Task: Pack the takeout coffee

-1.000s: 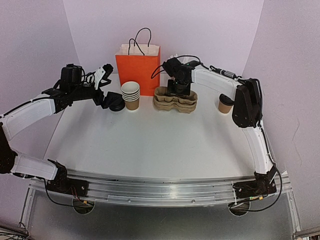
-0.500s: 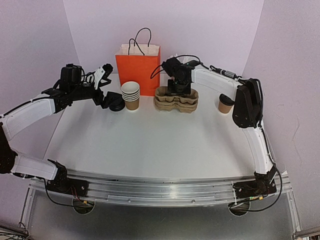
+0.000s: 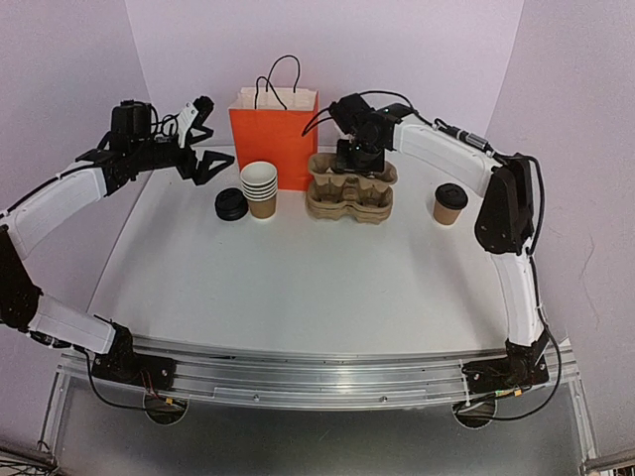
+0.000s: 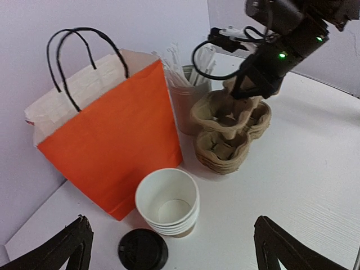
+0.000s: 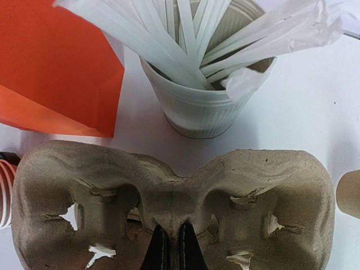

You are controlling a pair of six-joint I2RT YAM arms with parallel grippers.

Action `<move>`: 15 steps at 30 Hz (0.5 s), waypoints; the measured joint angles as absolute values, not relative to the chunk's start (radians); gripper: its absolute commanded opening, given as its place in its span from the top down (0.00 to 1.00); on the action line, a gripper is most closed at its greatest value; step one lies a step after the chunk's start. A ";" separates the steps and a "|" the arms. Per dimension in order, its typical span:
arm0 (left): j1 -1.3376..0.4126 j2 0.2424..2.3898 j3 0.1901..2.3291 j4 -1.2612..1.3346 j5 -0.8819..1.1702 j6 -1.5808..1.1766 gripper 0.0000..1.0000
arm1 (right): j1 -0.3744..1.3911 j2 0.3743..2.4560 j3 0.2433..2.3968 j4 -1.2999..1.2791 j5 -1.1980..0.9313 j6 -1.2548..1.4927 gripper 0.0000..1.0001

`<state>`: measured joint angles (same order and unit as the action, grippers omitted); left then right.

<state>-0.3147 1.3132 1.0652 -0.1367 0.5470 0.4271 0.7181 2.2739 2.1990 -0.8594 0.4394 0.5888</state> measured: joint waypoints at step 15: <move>-0.235 1.776 1.827 -0.516 0.661 0.821 0.00 | 0.718 1.940 2.036 -0.857 0.277 0.453 1.00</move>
